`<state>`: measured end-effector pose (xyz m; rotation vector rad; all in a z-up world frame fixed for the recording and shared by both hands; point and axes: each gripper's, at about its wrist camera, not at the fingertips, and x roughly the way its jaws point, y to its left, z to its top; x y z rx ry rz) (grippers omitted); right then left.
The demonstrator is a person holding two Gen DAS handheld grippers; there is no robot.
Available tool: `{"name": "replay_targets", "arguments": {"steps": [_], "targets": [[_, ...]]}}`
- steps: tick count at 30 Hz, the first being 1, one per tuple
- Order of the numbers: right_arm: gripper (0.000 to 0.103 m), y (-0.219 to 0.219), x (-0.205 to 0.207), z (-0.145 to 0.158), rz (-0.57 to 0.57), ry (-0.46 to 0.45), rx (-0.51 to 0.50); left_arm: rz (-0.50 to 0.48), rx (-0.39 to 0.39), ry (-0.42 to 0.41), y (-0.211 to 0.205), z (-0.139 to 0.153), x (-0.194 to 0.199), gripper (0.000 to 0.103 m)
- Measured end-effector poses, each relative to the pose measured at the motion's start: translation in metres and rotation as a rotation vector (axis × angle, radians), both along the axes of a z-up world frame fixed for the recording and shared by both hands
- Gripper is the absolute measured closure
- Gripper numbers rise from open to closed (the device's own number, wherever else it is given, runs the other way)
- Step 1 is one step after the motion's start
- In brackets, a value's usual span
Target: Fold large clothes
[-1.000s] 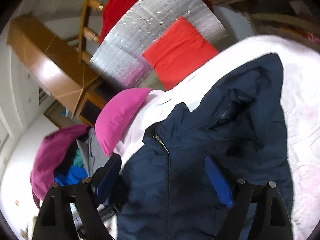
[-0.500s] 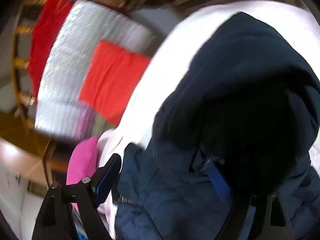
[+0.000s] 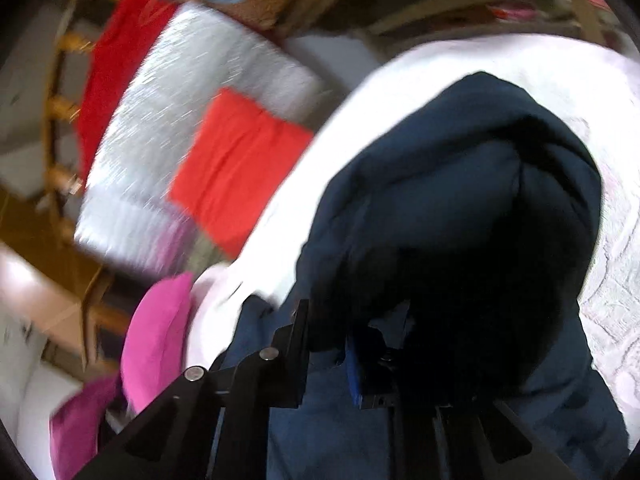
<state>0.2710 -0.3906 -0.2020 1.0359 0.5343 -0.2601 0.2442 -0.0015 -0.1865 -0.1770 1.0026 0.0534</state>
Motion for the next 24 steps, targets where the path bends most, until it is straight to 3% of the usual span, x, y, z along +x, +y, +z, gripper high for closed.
{"name": "replay_targets", "arguments": {"steps": [9,12,14,15,16,17,18,24], "targets": [[0.086,0.075,-0.042,0.027,0.391,-0.112,-0.051,-0.007,0.013,-0.057,0.0,0.012,-0.004,0.0],[0.086,0.096,-0.051,0.025,0.494,-0.147,0.003,-0.034,-0.017,-0.062,0.001,0.014,-0.006,0.0],[0.081,0.097,-0.055,0.019,0.517,-0.152,0.027,-0.074,-0.048,-0.06,0.0,0.014,-0.008,0.0],[0.066,0.093,-0.058,0.016,0.519,-0.148,0.03,-0.09,-0.061,-0.058,-0.001,0.014,-0.008,0.0],[0.04,0.083,-0.056,0.017,0.501,-0.142,0.032,-0.105,-0.077,-0.057,-0.003,0.014,-0.008,0.0],[0.03,0.078,-0.06,0.018,0.477,-0.148,0.036,-0.134,-0.111,-0.057,-0.005,0.013,-0.009,0.0],[0.026,0.07,-0.066,0.019,0.438,-0.165,0.038,-0.153,-0.132,-0.058,-0.007,0.014,-0.009,0.0],[0.026,0.017,-0.11,0.018,0.293,-0.18,0.061,-0.304,-0.237,-0.099,-0.044,0.022,-0.017,0.0]]}}
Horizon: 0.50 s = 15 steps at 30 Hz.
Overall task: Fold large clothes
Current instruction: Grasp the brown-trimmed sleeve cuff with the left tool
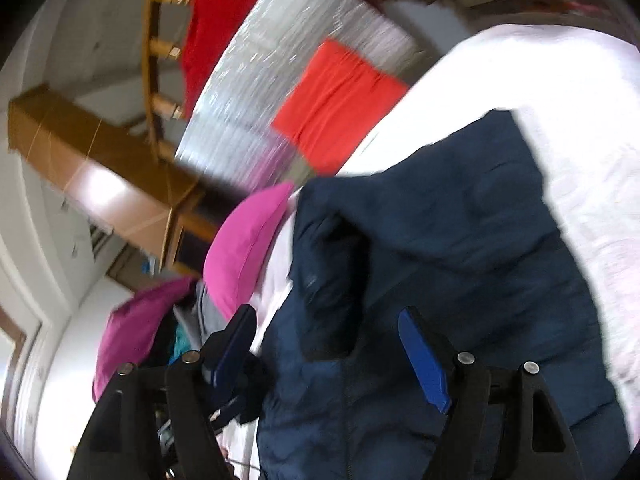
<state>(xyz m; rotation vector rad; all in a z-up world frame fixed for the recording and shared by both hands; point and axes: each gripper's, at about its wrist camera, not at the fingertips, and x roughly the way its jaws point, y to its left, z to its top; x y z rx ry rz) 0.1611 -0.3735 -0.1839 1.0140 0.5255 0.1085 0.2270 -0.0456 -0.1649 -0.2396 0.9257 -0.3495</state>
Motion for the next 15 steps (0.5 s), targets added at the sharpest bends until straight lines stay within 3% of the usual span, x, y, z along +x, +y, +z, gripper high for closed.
{"name": "replay_targets", "arguments": {"steps": [3,9,14,15], "targets": [[0.026,-0.029,-0.01,-0.009,-0.066,0.01,0.083,-0.058,0.001,-0.032,-0.03,-0.001,-0.003,0.0],[0.026,-0.063,-0.015,-0.032,-0.173,0.019,0.188,-0.137,0.105,-0.112,-0.088,-0.01,-0.001,0.0],[0.027,-0.068,-0.016,-0.058,-0.162,0.05,0.245,-0.131,0.197,-0.135,-0.114,-0.022,0.009,0.0],[0.027,-0.068,-0.016,-0.062,-0.162,0.057,0.243,-0.119,0.197,-0.131,-0.113,-0.024,0.012,0.006]]}}
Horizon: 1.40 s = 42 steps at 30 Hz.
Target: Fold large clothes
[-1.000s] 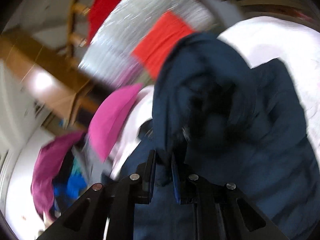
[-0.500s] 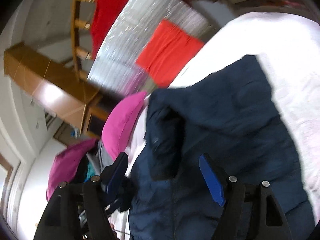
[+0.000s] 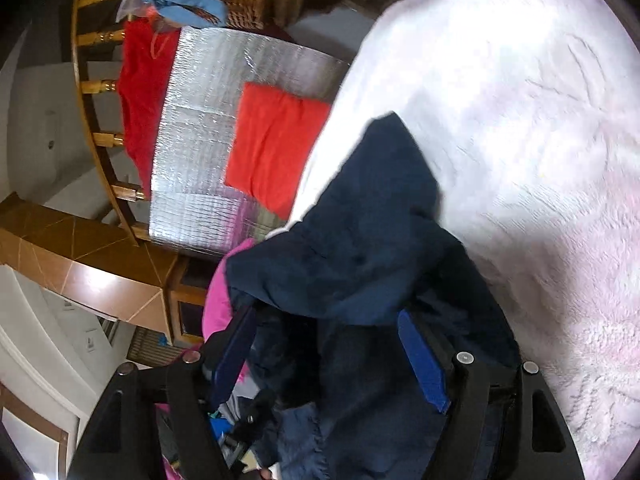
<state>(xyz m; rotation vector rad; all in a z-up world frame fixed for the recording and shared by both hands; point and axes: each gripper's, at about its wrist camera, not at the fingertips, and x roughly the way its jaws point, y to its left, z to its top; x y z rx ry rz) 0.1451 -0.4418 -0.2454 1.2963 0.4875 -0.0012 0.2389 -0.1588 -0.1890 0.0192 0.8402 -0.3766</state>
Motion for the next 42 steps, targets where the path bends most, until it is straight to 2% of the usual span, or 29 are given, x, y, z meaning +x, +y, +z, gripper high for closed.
{"name": "replay_targets", "arguments": {"steps": [1,2,3,4,7,9,18,20,22,25,27,29,30,32,34,36,38,42], "targets": [[0.027,0.0,0.0,-0.003,0.0,0.002,0.001,0.014,0.003,0.008,0.001,-0.003,0.004,0.027],[0.027,0.002,0.001,-0.004,0.002,0.005,0.002,0.016,-0.002,0.033,0.002,-0.007,0.01,0.04],[0.027,0.001,0.002,-0.006,0.005,0.011,0.001,0.008,-0.017,0.054,0.004,-0.01,0.014,0.059],[0.027,-0.001,0.001,-0.007,0.006,0.025,-0.006,0.006,-0.029,0.063,0.006,-0.012,0.016,0.068],[0.03,-0.001,0.003,-0.018,0.01,0.037,0.012,0.026,-0.039,0.027,0.016,-0.006,0.015,0.085],[0.03,-0.002,0.002,-0.019,0.018,0.036,0.0,0.047,-0.055,0.005,0.023,0.003,0.013,0.087],[0.03,-0.005,-0.007,-0.011,0.048,0.045,-0.026,0.103,-0.033,-0.116,0.084,0.041,0.0,0.089],[0.029,-0.007,-0.011,-0.001,0.033,0.02,-0.027,0.122,-0.012,-0.15,0.102,0.048,-0.005,0.089],[0.029,-0.008,-0.015,0.015,0.021,-0.005,-0.076,0.133,0.004,-0.159,0.114,0.05,-0.006,0.089],[0.03,-0.001,-0.014,0.039,0.032,-0.037,-0.155,0.116,0.037,-0.106,0.124,0.04,-0.003,0.089],[0.03,0.005,-0.009,0.049,0.042,-0.02,-0.212,0.09,0.12,-0.04,0.121,0.025,0.002,0.088],[0.037,0.017,0.002,0.054,0.071,0.005,-0.247,0.079,0.202,0.035,0.121,0.007,0.003,0.083],[0.044,0.024,0.006,0.055,0.087,0.013,-0.26,0.079,0.217,0.071,0.123,0.0,0.005,0.08],[0.046,0.036,0.011,0.054,0.105,0.037,-0.299,0.068,0.195,0.148,0.13,-0.008,0.006,0.075],[0.046,0.048,0.017,0.052,0.132,0.046,-0.318,0.073,0.156,0.167,0.139,-0.005,0.005,0.057],[0.046,0.058,0.023,0.05,0.152,0.056,-0.33,0.078,0.106,0.167,0.149,0.001,0.003,0.047],[0.046,0.066,0.03,0.048,0.171,0.064,-0.333,0.081,0.053,0.184,0.16,0.003,0.002,0.044],[0.046,0.072,0.035,0.038,0.214,0.061,-0.257,0.079,-0.068,0.272,0.175,-0.002,0.008,0.043]]}}
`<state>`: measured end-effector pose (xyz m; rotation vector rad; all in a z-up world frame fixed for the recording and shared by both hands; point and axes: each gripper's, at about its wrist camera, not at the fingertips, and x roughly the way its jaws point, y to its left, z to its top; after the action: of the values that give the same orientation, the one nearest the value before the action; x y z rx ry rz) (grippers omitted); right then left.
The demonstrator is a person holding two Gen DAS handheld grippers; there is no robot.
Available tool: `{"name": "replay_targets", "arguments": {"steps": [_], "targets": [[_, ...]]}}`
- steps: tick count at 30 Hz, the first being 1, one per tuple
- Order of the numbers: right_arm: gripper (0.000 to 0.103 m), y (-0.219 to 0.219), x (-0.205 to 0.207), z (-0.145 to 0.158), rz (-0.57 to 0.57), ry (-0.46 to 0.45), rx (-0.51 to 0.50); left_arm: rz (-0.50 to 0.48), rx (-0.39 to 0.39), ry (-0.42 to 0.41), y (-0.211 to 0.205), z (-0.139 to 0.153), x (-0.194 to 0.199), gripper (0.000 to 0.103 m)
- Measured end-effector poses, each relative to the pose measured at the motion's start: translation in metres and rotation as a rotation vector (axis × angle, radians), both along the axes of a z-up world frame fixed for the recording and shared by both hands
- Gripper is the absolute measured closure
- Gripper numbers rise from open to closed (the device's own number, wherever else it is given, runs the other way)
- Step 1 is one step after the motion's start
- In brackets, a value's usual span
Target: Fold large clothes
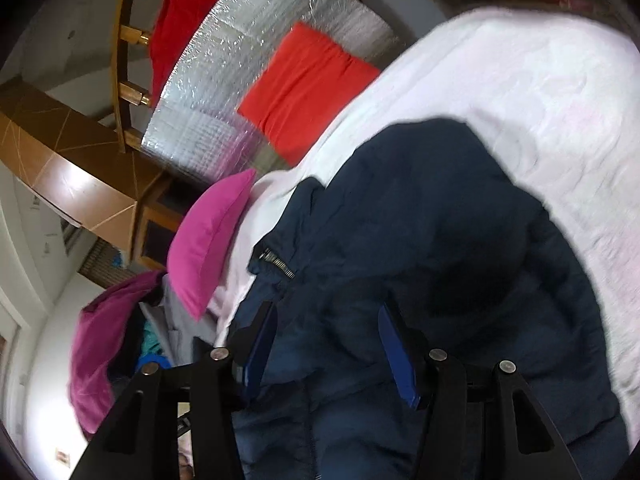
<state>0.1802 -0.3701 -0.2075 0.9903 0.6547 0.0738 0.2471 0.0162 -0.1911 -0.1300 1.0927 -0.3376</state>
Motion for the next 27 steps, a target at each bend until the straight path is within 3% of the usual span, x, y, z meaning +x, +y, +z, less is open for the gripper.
{"name": "replay_targets", "arguments": {"steps": [3,6,10,14,20,27], "targets": [[0.046,0.001,0.0,-0.009,0.017,0.009,0.072,0.009,-0.118,0.066,0.011,-0.005,0.0,0.042],[0.037,0.002,-0.002,-0.019,0.033,0.019,0.161,0.017,-0.25,0.145,0.017,-0.011,0.001,0.041],[0.035,0.01,0.001,-0.026,0.055,0.021,0.23,0.005,-0.354,0.186,0.023,-0.012,-0.002,0.035],[0.034,0.021,0.009,-0.031,0.067,0.046,0.239,0.035,-0.402,0.211,0.031,-0.014,-0.002,0.03],[0.034,0.033,0.019,-0.042,0.055,0.082,0.227,0.068,-0.397,0.274,0.026,-0.027,0.002,0.028],[0.034,0.028,0.024,-0.042,-0.004,0.062,0.206,0.127,-0.511,0.32,0.027,-0.038,0.01,0.028]]}}
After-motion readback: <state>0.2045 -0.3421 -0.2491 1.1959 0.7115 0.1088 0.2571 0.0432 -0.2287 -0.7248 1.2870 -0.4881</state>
